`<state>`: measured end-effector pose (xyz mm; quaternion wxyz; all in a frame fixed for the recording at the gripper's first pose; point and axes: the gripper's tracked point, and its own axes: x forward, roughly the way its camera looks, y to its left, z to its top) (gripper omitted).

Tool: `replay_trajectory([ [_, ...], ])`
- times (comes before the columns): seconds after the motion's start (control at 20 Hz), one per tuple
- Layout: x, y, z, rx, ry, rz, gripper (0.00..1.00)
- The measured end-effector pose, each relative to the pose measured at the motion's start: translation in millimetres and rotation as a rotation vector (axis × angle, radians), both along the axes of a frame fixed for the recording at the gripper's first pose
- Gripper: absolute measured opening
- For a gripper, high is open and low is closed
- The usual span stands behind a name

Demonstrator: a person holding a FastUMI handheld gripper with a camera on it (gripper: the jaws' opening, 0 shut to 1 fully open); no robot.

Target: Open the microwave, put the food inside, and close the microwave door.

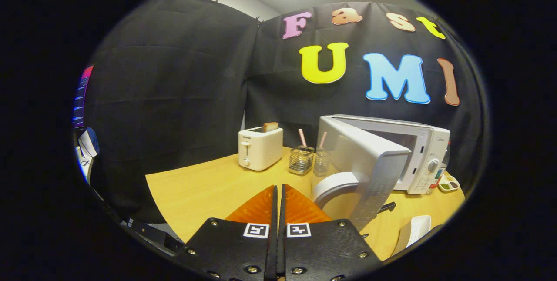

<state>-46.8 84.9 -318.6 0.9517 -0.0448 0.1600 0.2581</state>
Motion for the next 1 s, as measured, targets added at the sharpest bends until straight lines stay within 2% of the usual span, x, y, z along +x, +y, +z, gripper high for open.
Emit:
replay_trajectory([
  [0.5, 92, -130, -7, -0.071, -0.044, -0.306, 0.01],
  [0.75, 140, -174, -6, -0.109, -0.075, -0.410, 0.01],
  [1.0, 182, -193, -12, -0.142, -0.088, -0.461, 0.01],
])
